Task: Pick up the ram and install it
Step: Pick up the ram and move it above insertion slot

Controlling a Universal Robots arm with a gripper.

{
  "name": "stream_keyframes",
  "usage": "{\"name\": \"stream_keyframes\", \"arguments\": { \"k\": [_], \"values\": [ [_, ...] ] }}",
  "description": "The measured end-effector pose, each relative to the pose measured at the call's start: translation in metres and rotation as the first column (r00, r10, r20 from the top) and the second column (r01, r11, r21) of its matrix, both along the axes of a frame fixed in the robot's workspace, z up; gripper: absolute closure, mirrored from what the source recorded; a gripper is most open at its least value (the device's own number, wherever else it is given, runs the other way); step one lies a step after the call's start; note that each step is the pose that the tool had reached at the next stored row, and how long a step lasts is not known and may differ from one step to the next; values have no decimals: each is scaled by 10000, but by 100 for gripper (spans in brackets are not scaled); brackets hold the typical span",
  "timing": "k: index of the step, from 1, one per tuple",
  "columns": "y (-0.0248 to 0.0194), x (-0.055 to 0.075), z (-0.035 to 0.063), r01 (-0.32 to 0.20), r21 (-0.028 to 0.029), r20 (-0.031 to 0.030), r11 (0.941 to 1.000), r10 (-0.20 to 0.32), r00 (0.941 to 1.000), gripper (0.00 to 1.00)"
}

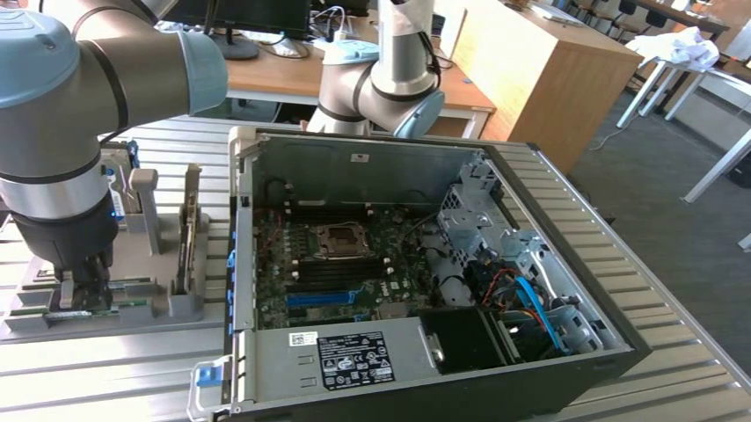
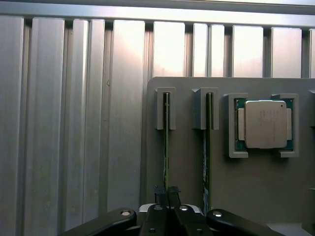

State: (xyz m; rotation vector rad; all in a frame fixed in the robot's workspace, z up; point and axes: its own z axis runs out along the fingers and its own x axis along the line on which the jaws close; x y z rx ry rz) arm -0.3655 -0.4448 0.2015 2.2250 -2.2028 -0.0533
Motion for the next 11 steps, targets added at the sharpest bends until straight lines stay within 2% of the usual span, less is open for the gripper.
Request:
{"name": "stream_keyframes", "arguments": {
  "k": [8,11],
  "values": [
    [0,1,1,0,2,3,10000,0,10000,89],
    [0,0,29,0,0,1,10000,0,10000,89]
  ]
}}
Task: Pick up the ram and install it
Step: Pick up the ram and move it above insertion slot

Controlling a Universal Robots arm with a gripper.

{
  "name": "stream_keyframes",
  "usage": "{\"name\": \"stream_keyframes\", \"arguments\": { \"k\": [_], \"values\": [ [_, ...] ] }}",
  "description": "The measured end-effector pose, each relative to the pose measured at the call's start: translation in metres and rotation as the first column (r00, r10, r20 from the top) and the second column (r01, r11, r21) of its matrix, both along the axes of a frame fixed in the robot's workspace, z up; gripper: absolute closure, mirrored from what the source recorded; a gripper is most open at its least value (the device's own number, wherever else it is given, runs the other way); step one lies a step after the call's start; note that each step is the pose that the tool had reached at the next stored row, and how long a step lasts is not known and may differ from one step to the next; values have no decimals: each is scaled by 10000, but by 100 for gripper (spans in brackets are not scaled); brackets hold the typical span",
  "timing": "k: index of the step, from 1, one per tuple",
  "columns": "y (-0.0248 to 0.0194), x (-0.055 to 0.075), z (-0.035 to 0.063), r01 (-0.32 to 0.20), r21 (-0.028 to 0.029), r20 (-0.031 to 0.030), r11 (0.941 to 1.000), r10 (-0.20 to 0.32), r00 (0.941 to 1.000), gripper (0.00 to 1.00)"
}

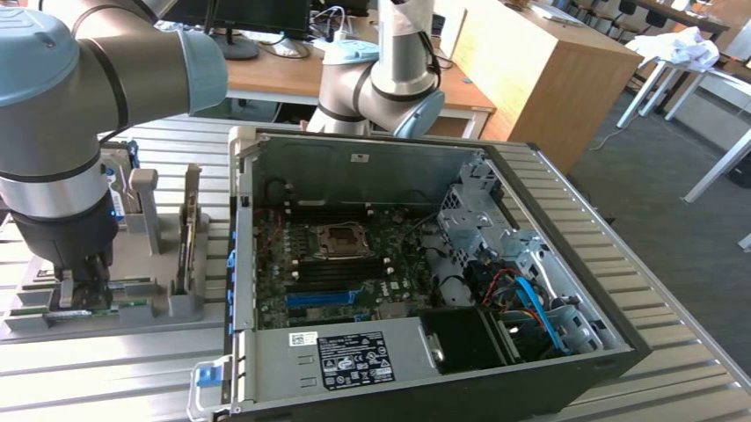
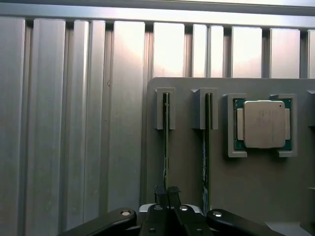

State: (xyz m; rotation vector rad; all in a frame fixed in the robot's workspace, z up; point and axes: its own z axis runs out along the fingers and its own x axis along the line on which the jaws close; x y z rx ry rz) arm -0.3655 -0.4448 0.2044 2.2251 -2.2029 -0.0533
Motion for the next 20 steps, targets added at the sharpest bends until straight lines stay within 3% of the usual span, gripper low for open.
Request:
{"name": "stream_keyframes", "arguments": {
  "k": [7,20],
  "values": [
    [0,0,130,0,0,0,10000,0,10000,89],
    [0,1,473,0,0,1,10000,0,10000,89]
  ]
}}
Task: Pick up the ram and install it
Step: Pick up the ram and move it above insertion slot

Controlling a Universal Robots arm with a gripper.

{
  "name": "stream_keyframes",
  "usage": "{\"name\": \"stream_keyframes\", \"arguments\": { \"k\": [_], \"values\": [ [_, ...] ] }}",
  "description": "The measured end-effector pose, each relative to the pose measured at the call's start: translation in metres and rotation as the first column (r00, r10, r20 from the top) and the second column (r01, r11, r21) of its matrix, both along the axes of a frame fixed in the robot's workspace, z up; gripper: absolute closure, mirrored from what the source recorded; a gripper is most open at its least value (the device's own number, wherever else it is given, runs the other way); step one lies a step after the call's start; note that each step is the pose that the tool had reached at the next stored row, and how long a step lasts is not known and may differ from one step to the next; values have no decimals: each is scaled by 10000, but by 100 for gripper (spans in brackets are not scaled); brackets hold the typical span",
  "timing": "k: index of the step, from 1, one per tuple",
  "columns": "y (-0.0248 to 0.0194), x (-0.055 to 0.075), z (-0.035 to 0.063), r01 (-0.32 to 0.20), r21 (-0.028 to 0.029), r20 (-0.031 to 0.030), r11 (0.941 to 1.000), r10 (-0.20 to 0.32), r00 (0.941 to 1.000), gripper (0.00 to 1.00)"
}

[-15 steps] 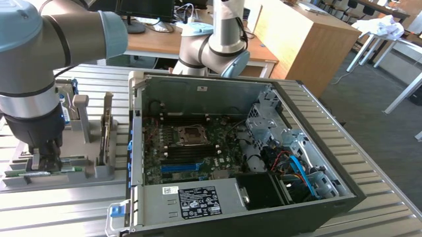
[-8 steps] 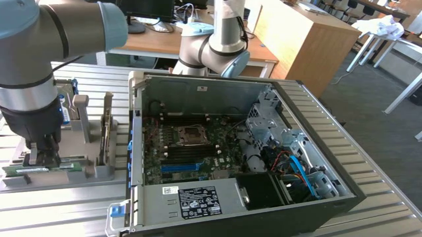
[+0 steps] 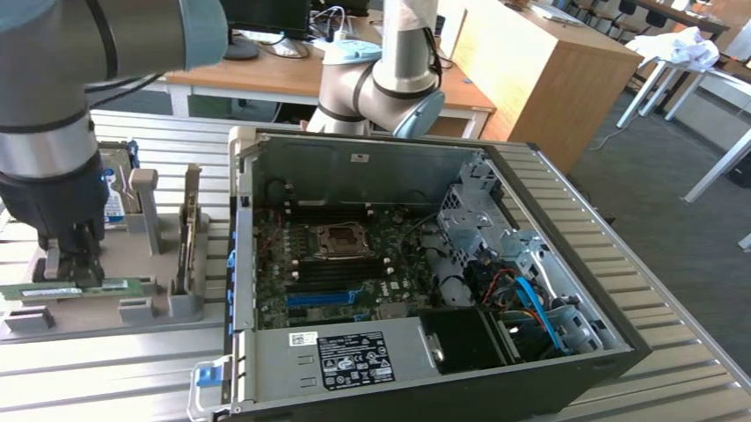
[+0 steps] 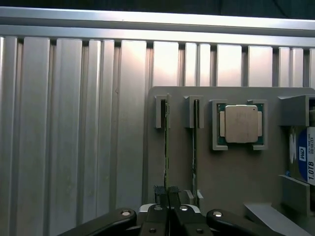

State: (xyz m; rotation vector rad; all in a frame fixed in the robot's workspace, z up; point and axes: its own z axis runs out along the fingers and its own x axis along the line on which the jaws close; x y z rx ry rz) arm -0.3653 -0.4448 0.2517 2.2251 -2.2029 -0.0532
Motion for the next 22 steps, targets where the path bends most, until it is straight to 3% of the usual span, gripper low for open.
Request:
{"name": "stream_keyframes", "arguments": {
  "k": [22],
  "values": [
    [0,8,584,0,0,-1,10000,0,10000,89]
  ]
}}
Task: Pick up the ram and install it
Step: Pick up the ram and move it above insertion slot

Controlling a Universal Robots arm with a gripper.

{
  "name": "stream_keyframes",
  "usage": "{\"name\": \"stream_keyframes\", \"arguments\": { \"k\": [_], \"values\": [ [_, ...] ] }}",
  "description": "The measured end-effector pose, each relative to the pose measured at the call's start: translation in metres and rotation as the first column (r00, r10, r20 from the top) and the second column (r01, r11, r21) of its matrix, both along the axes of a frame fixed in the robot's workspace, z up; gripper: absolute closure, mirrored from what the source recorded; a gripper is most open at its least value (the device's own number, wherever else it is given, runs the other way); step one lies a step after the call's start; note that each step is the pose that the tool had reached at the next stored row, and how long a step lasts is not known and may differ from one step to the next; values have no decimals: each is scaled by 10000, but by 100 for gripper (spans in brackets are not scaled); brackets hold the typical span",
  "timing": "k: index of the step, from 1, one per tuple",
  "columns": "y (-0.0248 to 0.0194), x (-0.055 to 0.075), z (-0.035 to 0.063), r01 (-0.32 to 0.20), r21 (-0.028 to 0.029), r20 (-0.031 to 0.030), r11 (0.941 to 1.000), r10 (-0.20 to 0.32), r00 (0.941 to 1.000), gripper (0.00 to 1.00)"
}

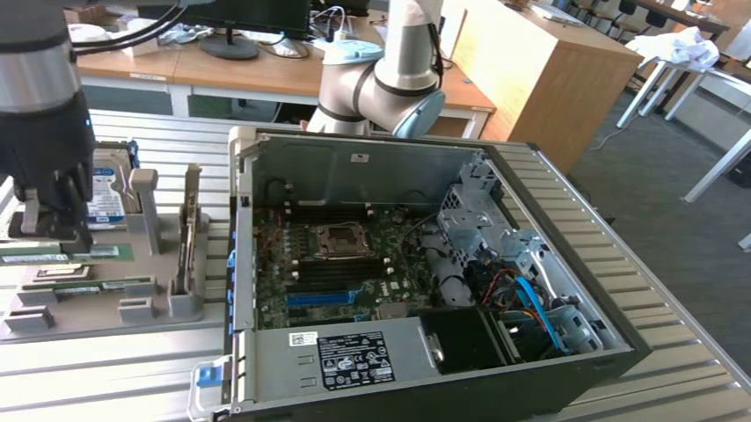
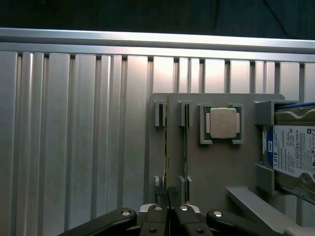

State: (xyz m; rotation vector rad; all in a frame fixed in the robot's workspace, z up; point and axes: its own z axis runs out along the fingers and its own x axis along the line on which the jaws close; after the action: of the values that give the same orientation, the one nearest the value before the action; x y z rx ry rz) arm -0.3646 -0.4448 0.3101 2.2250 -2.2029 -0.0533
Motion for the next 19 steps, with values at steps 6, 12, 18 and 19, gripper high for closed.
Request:
{"name": "stream_keyframes", "arguments": {
  "k": [6,12,18,19],
  "values": [
    [0,2,175,0,0,0,10000,0,10000,89],
    [0,6,345,0,0,1,10000,0,10000,89],
    [0,9,495,0,0,0,10000,0,10000,89],
    [0,9,518,0,0,0,10000,0,10000,89]
  ]
}}
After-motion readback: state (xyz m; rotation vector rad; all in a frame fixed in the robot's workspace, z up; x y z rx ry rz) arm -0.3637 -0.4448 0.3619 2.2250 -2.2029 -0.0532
